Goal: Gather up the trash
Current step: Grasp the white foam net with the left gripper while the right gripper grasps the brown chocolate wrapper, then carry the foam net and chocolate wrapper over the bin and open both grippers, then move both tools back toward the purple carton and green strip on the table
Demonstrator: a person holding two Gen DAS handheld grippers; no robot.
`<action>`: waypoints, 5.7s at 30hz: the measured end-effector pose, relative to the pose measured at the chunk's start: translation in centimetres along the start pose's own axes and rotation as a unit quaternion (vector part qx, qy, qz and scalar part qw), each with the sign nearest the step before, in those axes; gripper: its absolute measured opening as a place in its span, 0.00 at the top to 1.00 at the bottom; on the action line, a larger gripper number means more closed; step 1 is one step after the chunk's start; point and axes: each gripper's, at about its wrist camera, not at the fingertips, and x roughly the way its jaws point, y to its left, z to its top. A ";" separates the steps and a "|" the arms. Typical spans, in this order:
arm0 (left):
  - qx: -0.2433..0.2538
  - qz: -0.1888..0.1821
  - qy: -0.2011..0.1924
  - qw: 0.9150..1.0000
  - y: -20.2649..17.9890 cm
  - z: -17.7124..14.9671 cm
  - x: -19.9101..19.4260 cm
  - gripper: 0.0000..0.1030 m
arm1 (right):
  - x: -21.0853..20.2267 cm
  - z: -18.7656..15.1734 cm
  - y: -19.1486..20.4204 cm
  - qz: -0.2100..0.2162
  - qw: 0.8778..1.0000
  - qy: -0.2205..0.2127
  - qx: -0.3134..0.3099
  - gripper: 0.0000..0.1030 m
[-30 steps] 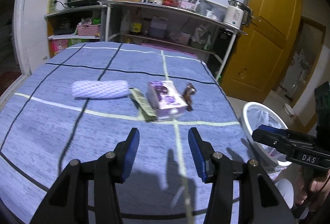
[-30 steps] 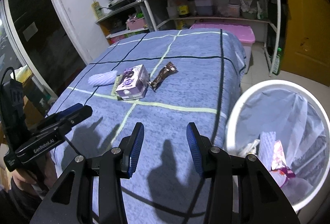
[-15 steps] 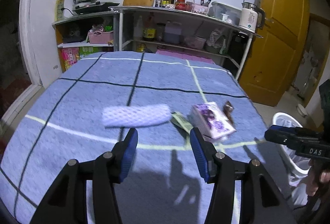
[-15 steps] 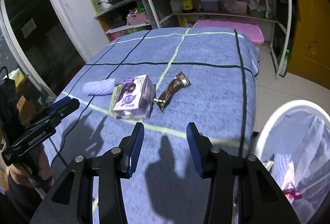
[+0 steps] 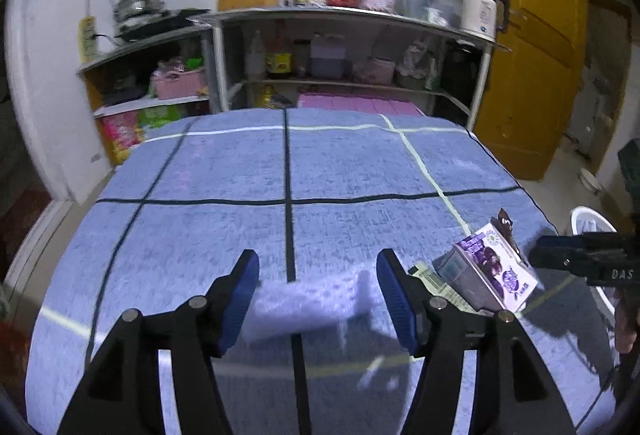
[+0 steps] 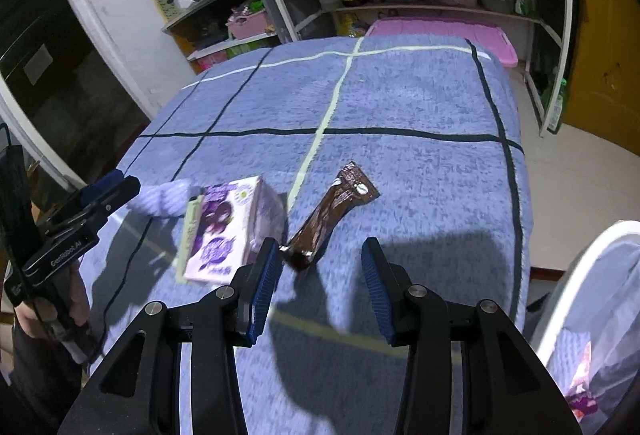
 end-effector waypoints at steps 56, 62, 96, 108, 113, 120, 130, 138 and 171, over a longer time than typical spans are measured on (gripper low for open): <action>-0.067 -0.074 -0.005 0.995 -9.3 -6.4 -8.9 0.88 | -7.9 -5.4 -0.2 0.001 0.998 -0.054 -0.014 0.84; -0.052 -0.100 -0.007 0.994 -12.8 -6.3 -9.7 0.88 | -10.9 -7.4 -1.3 -0.006 0.998 -0.069 -0.008 0.84; 0.056 -0.196 0.021 0.979 -27.5 -3.9 -7.3 0.88 | -18.4 -13.3 -12.2 -0.073 0.987 -0.110 0.092 0.84; 0.077 -0.218 0.048 0.972 -31.3 -3.6 -4.9 0.88 | -18.5 -14.2 -15.6 -0.083 0.984 -0.100 0.121 0.84; 0.082 -0.223 0.058 0.970 -32.4 -3.5 -3.7 0.88 | -18.0 -14.4 -16.8 -0.086 0.983 -0.091 0.132 0.84; 0.090 -0.229 0.073 0.967 -33.2 -3.6 -2.1 0.88 | -17.3 -14.6 -18.2 -0.089 0.982 -0.077 0.148 0.84; 0.089 -0.231 0.077 0.966 -33.4 -3.5 -1.5 0.77 | -16.7 -14.4 -18.7 -0.094 0.982 -0.065 0.150 0.71; 0.087 -0.237 0.067 0.965 -33.2 -3.5 -2.2 0.60 | -17.0 -14.4 -18.3 -0.097 0.982 -0.072 0.146 0.63; 0.033 -0.196 0.026 0.980 -26.9 -4.5 -7.4 0.59 | -18.6 -13.9 -10.7 -0.062 0.992 -0.096 0.062 0.63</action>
